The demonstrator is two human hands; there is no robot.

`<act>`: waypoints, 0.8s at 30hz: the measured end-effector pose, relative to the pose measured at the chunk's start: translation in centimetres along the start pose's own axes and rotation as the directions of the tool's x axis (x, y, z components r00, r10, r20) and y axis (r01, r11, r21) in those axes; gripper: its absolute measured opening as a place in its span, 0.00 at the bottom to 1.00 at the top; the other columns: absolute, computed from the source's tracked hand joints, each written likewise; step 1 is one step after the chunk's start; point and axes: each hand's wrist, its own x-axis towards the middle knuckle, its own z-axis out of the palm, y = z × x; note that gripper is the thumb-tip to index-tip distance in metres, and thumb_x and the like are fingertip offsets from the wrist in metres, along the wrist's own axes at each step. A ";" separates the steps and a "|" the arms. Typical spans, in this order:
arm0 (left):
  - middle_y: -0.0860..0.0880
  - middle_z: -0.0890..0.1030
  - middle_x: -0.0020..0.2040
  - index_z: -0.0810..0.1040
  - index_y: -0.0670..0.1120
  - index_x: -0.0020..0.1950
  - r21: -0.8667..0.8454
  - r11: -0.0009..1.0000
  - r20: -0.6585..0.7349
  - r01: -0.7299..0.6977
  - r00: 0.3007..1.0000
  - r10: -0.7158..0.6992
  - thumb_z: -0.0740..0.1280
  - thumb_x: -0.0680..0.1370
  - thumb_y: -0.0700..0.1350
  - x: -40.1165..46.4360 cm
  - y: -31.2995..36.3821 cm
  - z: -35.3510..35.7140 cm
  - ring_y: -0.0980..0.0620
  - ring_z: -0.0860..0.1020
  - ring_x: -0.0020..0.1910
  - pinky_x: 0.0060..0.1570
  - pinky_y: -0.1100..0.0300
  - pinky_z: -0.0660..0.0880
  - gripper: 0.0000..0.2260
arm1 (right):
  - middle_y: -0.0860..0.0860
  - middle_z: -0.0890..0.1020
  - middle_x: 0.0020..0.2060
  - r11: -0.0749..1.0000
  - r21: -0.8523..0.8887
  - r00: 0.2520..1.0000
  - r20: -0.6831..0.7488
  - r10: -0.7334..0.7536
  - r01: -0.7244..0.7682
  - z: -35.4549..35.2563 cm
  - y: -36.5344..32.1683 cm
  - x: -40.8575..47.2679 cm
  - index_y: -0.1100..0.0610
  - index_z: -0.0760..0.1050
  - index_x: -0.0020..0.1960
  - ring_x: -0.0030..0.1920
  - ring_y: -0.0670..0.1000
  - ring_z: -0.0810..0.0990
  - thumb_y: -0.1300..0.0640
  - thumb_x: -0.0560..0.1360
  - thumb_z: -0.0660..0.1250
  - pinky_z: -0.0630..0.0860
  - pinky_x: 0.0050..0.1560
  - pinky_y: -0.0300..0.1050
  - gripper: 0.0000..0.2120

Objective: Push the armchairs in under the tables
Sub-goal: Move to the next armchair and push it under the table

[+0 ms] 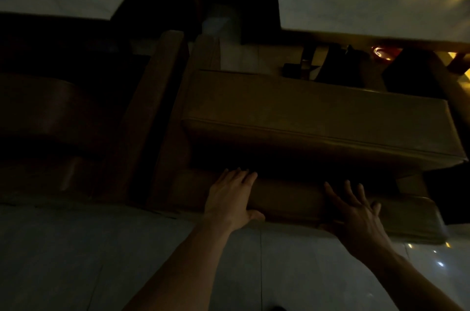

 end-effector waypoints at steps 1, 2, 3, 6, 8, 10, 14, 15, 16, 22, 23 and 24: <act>0.51 0.60 0.78 0.55 0.53 0.79 0.002 1.000 0.010 0.000 1.000 0.000 0.71 0.67 0.69 0.2 0.0 0.0 0.49 0.56 0.77 0.75 0.52 0.49 0.47 | 0.54 0.36 0.79 1.000 0.000 1.000 0.009 0.002 -0.002 -0.1 0.0 0.1 0.40 0.30 0.76 0.77 0.62 0.32 0.32 0.74 0.63 0.44 0.74 0.73 0.48; 0.51 0.59 0.79 0.55 0.53 0.79 0.001 1.000 0.017 0.002 1.000 -0.002 0.71 0.67 0.69 0.4 0.0 0.0 0.49 0.56 0.77 0.75 0.51 0.50 0.47 | 0.54 0.37 0.80 1.000 0.003 1.000 0.010 0.002 -0.002 -0.1 0.1 0.3 0.40 0.30 0.76 0.77 0.62 0.32 0.32 0.74 0.63 0.45 0.74 0.73 0.48; 0.51 0.59 0.79 0.55 0.53 0.79 -0.005 1.000 0.024 0.005 1.000 -0.005 0.72 0.67 0.68 0.5 0.0 -0.1 0.50 0.56 0.77 0.75 0.51 0.50 0.47 | 0.54 0.37 0.80 1.000 0.005 1.000 0.007 0.001 -0.001 -0.1 0.2 0.4 0.39 0.30 0.76 0.77 0.62 0.32 0.32 0.74 0.63 0.45 0.74 0.73 0.48; 0.52 0.60 0.79 0.56 0.53 0.79 -0.016 1.000 0.038 0.012 0.999 -0.011 0.72 0.66 0.69 0.9 0.1 -0.2 0.50 0.57 0.77 0.74 0.51 0.52 0.48 | 0.55 0.37 0.80 1.000 -0.003 1.000 0.005 -0.007 0.007 -0.2 0.5 0.7 0.39 0.31 0.77 0.77 0.62 0.32 0.32 0.74 0.63 0.45 0.74 0.74 0.48; 0.52 0.60 0.79 0.56 0.53 0.79 -0.016 1.000 0.040 0.014 0.999 -0.014 0.73 0.65 0.69 1.1 0.3 -0.4 0.49 0.57 0.76 0.74 0.50 0.53 0.48 | 0.55 0.38 0.80 1.000 -0.002 1.000 0.002 -0.012 0.012 -0.3 0.6 0.8 0.39 0.32 0.77 0.78 0.62 0.33 0.33 0.74 0.64 0.45 0.74 0.74 0.48; 0.51 0.60 0.79 0.56 0.53 0.79 -0.029 0.999 0.041 0.028 0.999 -0.027 0.73 0.65 0.68 1.2 0.6 -0.5 0.49 0.56 0.77 0.75 0.51 0.49 0.48 | 0.55 0.39 0.80 1.000 -0.001 1.000 -0.018 -0.009 0.009 -0.5 0.6 0.9 0.39 0.32 0.77 0.78 0.62 0.34 0.33 0.73 0.65 0.45 0.73 0.74 0.48; 0.49 0.61 0.78 0.57 0.51 0.79 -0.041 0.998 0.018 0.039 0.999 -0.038 0.74 0.66 0.67 0.6 1.1 -0.4 0.48 0.56 0.77 0.77 0.49 0.48 0.49 | 0.55 0.41 0.81 1.000 -0.010 0.998 -0.061 -0.018 0.018 -0.2 0.6 0.7 0.37 0.32 0.76 0.78 0.62 0.36 0.31 0.72 0.64 0.47 0.74 0.75 0.48; 0.49 0.61 0.78 0.57 0.50 0.79 -0.038 0.999 0.004 0.039 0.999 -0.039 0.74 0.66 0.67 0.5 1.1 -0.3 0.48 0.56 0.77 0.77 0.49 0.48 0.49 | 0.55 0.41 0.81 1.000 -0.012 0.997 -0.071 -0.021 0.020 -0.1 0.6 0.7 0.37 0.33 0.76 0.79 0.63 0.36 0.31 0.72 0.65 0.48 0.73 0.76 0.48; 0.49 0.61 0.78 0.56 0.50 0.79 -0.035 0.999 -0.003 0.041 0.999 -0.041 0.74 0.66 0.67 0.4 1.1 -0.2 0.48 0.57 0.77 0.77 0.49 0.48 0.49 | 0.56 0.42 0.81 1.000 -0.021 0.997 -0.077 -0.021 0.020 -0.1 0.6 0.7 0.37 0.33 0.76 0.79 0.63 0.37 0.32 0.72 0.65 0.49 0.73 0.76 0.48; 0.49 0.59 0.79 0.55 0.51 0.79 -0.026 0.999 -0.004 0.040 0.999 -0.040 0.73 0.66 0.68 0.4 1.0 0.0 0.48 0.55 0.77 0.76 0.50 0.45 0.49 | 0.56 0.40 0.80 0.999 -0.047 0.997 -0.071 -0.006 0.003 -0.3 0.1 0.3 0.39 0.34 0.79 0.79 0.63 0.36 0.33 0.74 0.64 0.48 0.74 0.75 0.47; 0.49 0.59 0.79 0.54 0.51 0.79 -0.016 0.999 -0.002 0.036 0.999 -0.036 0.72 0.67 0.68 0.4 0.9 0.1 0.48 0.54 0.77 0.77 0.50 0.45 0.49 | 0.56 0.39 0.80 0.999 -0.054 0.998 -0.063 0.000 -0.004 -0.3 0.0 0.3 0.40 0.33 0.79 0.79 0.63 0.36 0.33 0.74 0.63 0.48 0.74 0.75 0.47; 0.49 0.58 0.79 0.53 0.51 0.79 -0.004 0.999 0.001 0.032 0.999 -0.032 0.72 0.67 0.68 0.4 0.9 0.1 0.48 0.54 0.78 0.77 0.50 0.45 0.49 | 0.56 0.39 0.80 0.998 -0.054 0.998 -0.056 0.006 -0.009 -0.4 -0.1 0.2 0.40 0.33 0.79 0.78 0.63 0.35 0.33 0.75 0.63 0.47 0.74 0.74 0.47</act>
